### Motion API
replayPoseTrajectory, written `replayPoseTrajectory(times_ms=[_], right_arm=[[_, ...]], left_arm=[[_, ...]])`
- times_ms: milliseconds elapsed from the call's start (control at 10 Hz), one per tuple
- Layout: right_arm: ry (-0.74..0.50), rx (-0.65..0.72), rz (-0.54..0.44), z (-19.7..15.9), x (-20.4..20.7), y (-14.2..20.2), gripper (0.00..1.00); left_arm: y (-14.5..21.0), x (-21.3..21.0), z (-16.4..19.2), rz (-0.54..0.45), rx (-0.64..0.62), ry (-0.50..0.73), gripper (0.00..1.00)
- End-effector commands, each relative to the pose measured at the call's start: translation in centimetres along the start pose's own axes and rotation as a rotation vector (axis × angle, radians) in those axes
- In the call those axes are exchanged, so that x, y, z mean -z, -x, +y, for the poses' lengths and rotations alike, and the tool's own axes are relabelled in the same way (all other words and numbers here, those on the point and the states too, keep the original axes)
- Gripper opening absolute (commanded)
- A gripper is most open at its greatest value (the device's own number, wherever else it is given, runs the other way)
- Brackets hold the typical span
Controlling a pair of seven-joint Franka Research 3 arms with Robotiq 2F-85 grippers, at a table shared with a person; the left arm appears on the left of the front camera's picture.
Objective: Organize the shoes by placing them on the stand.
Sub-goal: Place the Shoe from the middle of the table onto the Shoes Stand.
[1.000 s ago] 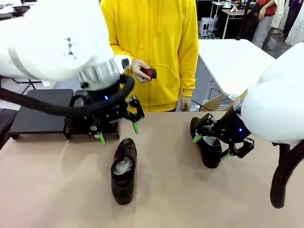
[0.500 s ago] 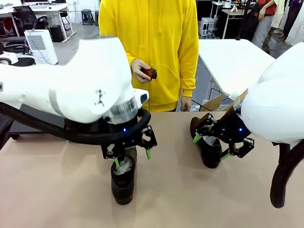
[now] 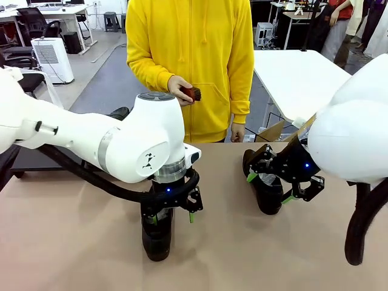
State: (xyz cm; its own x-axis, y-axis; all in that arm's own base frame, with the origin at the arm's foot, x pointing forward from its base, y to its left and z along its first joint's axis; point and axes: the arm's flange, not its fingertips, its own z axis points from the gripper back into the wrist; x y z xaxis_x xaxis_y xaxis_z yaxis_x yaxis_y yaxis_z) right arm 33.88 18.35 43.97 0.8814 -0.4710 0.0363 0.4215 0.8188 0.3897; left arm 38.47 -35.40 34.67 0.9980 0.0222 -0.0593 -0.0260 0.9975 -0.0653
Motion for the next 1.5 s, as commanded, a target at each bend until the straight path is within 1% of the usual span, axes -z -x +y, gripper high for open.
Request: replayPoseTrajectory(times_ms=[0,100,200,600,700,1200,1300,1400], right_arm=[[0.000,-0.022,0.004,0.0,-0.1,-0.4,1.00],[0.000,-0.022,0.004,0.0,-0.1,-0.4,1.00],[0.000,-0.022,0.004,0.0,-0.1,-0.4,1.00],[0.000,-0.022,0.004,0.0,-0.1,-0.4,1.00],[0.000,-0.022,0.004,0.0,-0.1,-0.4,1.00],[0.000,-0.022,0.004,0.0,-0.1,-0.4,1.00],[0.000,-0.022,0.004,0.0,-0.1,-0.4,1.00],[0.000,-0.022,0.004,0.0,-0.1,-0.4,1.00]], left_arm=[[-0.5,-0.7,-0.8,-0.029,0.004,0.005,1.00],[-0.3,-0.4,-1.1,-0.009,-0.011,0.005,1.00],[-0.1,-0.1,-1.2,0.007,0.005,-0.002,0.91],[-0.1,-0.2,-1.0,0.022,0.006,-0.028,0.16],[-0.1,-0.2,-0.9,0.023,0.000,-0.031,0.00],[-0.1,-0.2,-0.6,0.013,-0.001,-0.041,0.00],[-0.1,-0.8,-0.4,0.003,0.007,-0.030,0.00],[0.3,-2.3,-0.3,0.041,0.012,-0.005,0.00]])
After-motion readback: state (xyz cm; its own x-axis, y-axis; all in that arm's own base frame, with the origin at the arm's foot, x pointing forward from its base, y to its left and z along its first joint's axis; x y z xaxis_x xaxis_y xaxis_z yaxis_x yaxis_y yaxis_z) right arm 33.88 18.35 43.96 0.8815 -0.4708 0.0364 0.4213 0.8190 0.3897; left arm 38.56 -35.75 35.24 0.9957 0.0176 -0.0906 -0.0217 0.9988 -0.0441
